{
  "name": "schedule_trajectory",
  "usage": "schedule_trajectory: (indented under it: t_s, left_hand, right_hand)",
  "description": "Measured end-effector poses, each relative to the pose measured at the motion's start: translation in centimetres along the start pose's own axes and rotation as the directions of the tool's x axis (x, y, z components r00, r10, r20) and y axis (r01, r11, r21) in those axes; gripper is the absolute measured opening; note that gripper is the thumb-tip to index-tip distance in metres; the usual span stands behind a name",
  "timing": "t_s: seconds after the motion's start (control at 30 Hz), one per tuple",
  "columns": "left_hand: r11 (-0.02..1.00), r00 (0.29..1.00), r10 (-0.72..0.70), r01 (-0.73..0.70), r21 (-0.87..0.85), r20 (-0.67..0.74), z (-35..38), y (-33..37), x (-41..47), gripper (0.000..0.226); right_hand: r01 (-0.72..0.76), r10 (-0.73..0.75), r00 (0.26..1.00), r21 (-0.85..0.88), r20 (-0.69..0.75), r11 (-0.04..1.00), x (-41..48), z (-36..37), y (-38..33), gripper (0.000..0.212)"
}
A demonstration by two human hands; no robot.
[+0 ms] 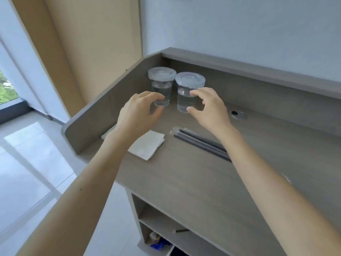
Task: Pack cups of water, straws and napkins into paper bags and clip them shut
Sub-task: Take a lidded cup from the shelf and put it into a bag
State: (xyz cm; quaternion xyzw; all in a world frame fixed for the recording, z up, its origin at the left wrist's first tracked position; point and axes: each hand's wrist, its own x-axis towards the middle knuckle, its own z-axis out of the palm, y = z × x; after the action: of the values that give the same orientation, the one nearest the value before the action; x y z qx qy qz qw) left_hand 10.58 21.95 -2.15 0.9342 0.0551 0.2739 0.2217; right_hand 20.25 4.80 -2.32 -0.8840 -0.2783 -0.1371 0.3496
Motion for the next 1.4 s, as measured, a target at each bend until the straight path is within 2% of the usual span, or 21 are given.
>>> schedule_trajectory:
  t_s: [0.17, 0.4, 0.47, 0.6, 0.77, 1.07, 1.4]
  left_hand:
    - [0.997, 0.998, -0.070, 0.070, -0.036, 0.011, 1.3, -2.0, 4.1, 0.033]
    - [0.990, 0.993, -0.033, 0.048, -0.131, 0.118, 3.0, -4.7, 8.3, 0.038]
    - [0.986, 0.992, -0.029, 0.049, -0.158, 0.125, 2.9, -5.1, 9.2, 0.038]
    - [0.980, 0.988, -0.041, 0.069, -0.187, 0.146, 2.9, -5.7, 10.0, 0.036]
    - [0.964, 0.984, -0.060, 0.100, -0.245, 0.166, 2.9, -6.1, 10.2, 0.032]
    - [0.955, 0.963, 0.059, 0.023, -0.297, 0.264, 2.7, -4.5, 9.6, 0.032]
    - [0.885, 0.900, 0.320, -0.174, -0.432, 0.294, 1.6, 6.0, 1.1, 0.030]
  right_hand:
    - [-0.098, 0.097, 0.991, -0.010, -0.090, 0.995, 4.1, 2.5, 1.2, 0.060]
    - [-0.201, 0.198, 0.975, -0.023, -0.097, 0.979, 8.4, 5.7, 2.2, 0.070]
    - [-0.210, 0.211, 0.970, 0.020, -0.120, 0.977, 9.6, 6.6, 2.3, 0.068]
    - [-0.224, 0.246, 0.924, 0.108, -0.294, 0.969, 10.8, 7.9, 2.6, 0.048]
    - [-0.256, 0.277, 0.873, 0.107, -0.401, 0.961, 10.2, 8.2, 2.5, 0.042]
    - [-0.305, 0.312, 0.794, 0.103, -0.521, 0.947, 4.9, 4.2, 0.1, 0.037]
    - [-0.364, 0.345, 0.701, 0.103, -0.624, 0.926, -10.0, -6.9, -4.9, 0.035]
